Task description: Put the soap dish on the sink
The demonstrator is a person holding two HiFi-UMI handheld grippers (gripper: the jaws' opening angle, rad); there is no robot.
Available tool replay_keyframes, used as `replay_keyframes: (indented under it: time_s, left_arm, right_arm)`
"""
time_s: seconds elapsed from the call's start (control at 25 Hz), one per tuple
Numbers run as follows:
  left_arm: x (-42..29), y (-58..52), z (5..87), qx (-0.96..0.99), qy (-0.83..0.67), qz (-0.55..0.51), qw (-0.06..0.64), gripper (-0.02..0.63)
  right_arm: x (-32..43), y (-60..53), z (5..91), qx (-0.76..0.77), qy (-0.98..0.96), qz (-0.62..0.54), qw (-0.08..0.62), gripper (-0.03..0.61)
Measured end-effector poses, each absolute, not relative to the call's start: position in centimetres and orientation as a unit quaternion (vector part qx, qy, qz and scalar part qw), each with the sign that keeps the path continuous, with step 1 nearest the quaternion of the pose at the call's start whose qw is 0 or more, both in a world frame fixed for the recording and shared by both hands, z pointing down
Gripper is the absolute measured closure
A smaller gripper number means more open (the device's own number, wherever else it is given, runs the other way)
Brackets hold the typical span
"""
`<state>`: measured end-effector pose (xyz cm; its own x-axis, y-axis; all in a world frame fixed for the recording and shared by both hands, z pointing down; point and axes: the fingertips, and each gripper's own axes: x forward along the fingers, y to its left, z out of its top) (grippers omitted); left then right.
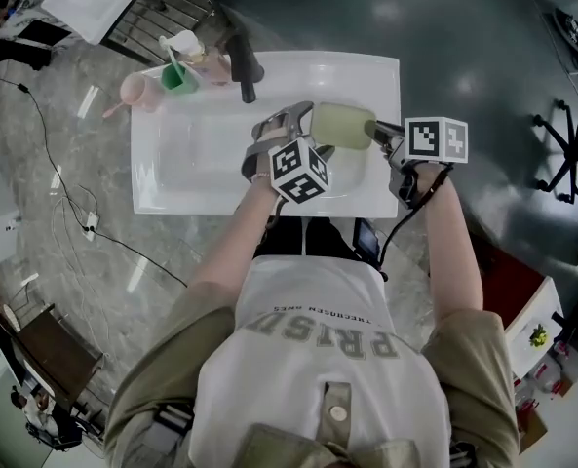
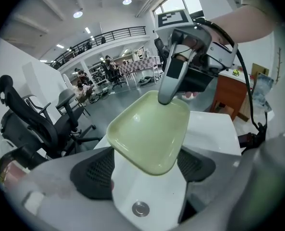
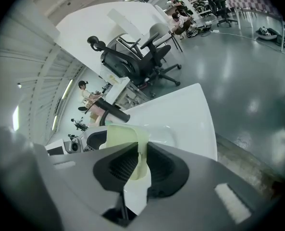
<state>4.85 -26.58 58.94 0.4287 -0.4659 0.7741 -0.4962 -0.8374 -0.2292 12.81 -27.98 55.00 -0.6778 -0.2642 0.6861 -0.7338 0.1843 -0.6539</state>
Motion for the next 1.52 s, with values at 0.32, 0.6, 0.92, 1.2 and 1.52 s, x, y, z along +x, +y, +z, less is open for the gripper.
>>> replay_keyframes:
  time_s: [0.32, 0.6, 0.92, 1.2, 1.52]
  left_arm:
    - [4.9, -29.7, 61.2, 0.831, -0.271, 0.481, 0.074, 0.189]
    - [5.0, -31.5, 63.7, 0.806, -0.269, 0.511, 0.134, 0.190]
    - [5.3, -34.6, 65.3, 0.784, -0.270, 0.541, 0.142, 0.189]
    - [4.4, -35.9, 67.1, 0.763, -0.272, 0.572, 0.132, 0.190]
    - [3.7, -36.7, 68.1, 0.753, -0.284, 0.578, 0.134, 0.189]
  right_arm:
    - [12.7, -31.6, 56.5, 0.340, -0.731, 0.540, 0.240, 0.522]
    - [12.9, -34.0, 58.2, 0.336, -0.725, 0.541, 0.263, 0.522]
    - [13.3, -36.9, 59.8, 0.336, -0.714, 0.554, 0.263, 0.522]
    - [12.7, -38.2, 61.5, 0.339, -0.701, 0.564, 0.275, 0.522]
    - [12.2, -39.0, 62.6, 0.340, -0.692, 0.573, 0.279, 0.522]
